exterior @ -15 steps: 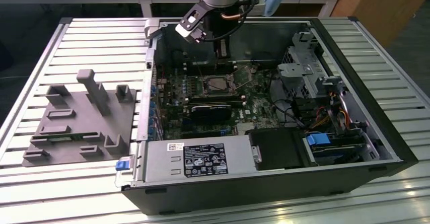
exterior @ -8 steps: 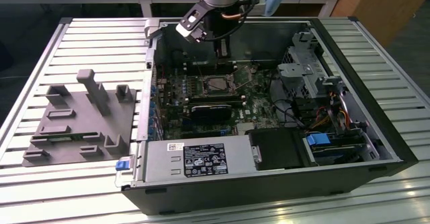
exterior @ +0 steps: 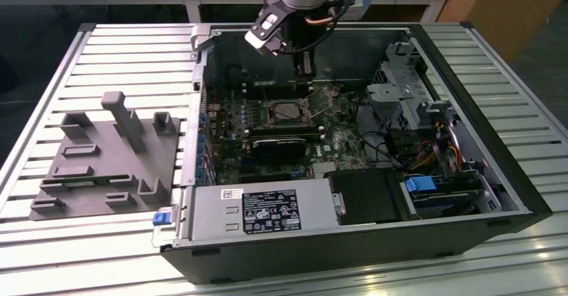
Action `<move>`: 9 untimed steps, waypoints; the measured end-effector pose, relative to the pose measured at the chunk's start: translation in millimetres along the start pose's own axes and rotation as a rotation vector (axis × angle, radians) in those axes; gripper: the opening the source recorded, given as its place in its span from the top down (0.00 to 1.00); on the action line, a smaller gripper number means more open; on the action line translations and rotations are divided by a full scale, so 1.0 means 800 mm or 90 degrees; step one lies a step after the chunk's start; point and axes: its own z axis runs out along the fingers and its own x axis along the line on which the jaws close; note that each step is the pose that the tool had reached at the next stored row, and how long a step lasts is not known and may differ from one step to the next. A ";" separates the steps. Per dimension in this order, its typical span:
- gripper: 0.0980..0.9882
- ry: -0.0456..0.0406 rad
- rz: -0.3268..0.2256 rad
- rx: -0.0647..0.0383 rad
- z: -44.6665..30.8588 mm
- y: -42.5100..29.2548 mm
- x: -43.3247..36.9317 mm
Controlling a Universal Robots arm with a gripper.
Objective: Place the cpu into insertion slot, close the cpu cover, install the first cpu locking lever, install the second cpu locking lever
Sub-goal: 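Close the cpu cover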
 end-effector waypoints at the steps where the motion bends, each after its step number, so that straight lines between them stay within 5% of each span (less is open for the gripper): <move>1: 1.00 0.0000 0.000 0.000 0.0003 0.0044 0.000; 9: 1.00 -0.0001 0.000 0.000 0.0031 0.0420 0.001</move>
